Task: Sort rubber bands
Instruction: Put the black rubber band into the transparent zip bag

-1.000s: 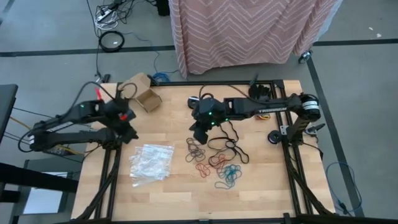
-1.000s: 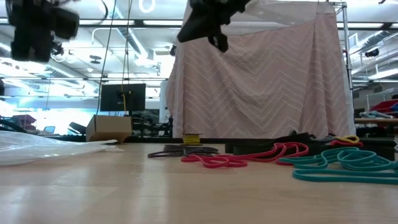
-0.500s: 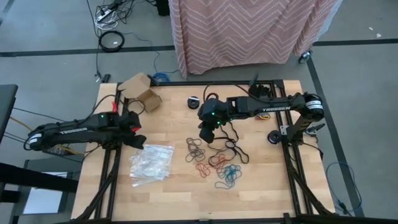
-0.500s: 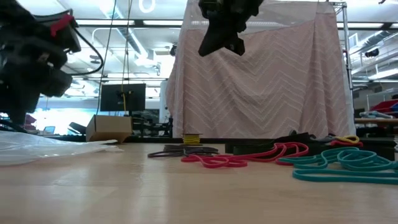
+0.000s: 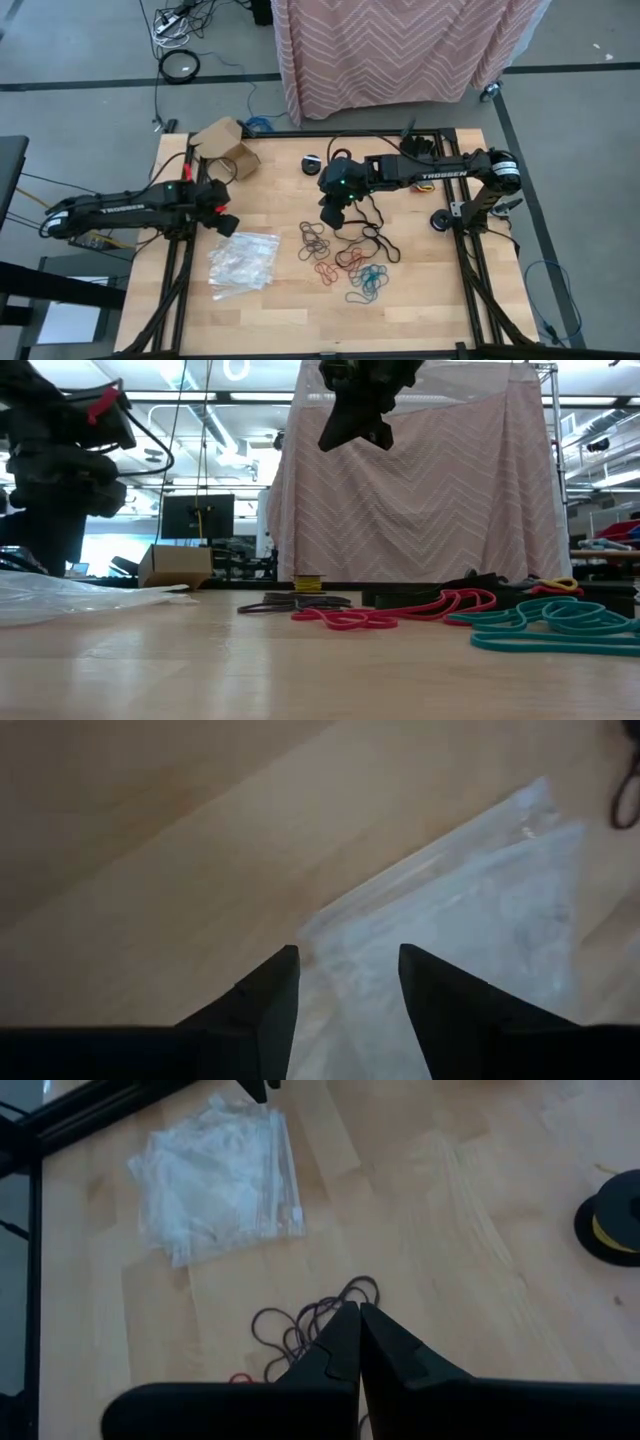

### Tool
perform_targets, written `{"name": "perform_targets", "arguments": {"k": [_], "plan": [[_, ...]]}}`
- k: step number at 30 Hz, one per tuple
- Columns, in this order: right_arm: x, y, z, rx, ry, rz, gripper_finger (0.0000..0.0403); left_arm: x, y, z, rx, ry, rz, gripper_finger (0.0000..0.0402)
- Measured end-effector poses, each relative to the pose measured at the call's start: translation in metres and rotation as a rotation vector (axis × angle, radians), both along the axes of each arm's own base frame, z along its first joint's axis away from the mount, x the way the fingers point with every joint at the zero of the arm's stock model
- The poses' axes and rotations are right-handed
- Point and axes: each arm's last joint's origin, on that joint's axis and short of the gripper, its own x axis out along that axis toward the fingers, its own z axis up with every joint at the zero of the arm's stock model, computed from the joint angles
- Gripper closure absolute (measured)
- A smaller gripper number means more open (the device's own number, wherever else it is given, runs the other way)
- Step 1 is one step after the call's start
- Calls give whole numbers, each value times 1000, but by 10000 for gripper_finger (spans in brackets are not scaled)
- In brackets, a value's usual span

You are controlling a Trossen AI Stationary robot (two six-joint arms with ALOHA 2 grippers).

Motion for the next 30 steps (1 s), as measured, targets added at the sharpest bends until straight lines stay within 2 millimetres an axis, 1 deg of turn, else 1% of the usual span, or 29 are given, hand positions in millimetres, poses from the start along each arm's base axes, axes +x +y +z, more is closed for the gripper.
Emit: {"name": "perform_targets", "arguments": {"k": [4,10,15,30], "plan": [[0,0,0,13,-1,0,403,7,2,-1,2,-18,-4,220],[0,-1,0,31,-3,1,403,15,4,-7,7,16,2,220],[0,-4,0,47,-2,-16,403,17,5,-11,-13,53,-5,220],[0,-5,0,54,-1,-26,403,20,5,-10,-34,17,-19,220]]}}
